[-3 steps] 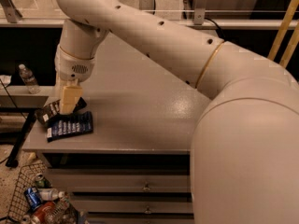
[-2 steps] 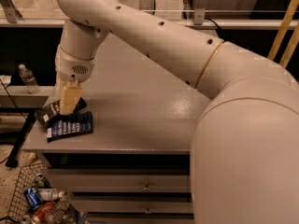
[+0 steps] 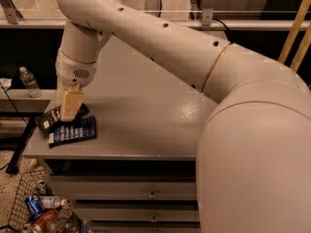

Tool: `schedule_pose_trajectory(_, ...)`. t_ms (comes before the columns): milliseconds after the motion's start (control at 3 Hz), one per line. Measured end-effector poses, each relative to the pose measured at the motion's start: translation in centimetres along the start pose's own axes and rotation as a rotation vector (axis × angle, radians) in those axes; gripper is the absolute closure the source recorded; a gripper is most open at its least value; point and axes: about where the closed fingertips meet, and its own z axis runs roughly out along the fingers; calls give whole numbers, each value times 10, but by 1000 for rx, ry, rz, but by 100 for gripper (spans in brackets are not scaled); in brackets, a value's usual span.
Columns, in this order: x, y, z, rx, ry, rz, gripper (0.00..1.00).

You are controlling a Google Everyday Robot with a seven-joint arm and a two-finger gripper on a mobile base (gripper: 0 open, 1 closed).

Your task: Move rxbar chocolate near rxbar blueberry

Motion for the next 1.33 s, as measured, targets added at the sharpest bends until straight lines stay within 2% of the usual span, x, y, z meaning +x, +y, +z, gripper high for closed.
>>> schedule_pose_trajectory(333, -1, 0, 2, -1, -1, -1, 4)
schedule_pose_trajectory(667, -1, 0, 3, -2, -1, -2, 0)
schedule_pose_trajectory(1000, 3, 4, -3, 9, 20, 12, 0)
schedule_pose_trajectory(1333, 24, 26, -25, 62, 54, 79, 0)
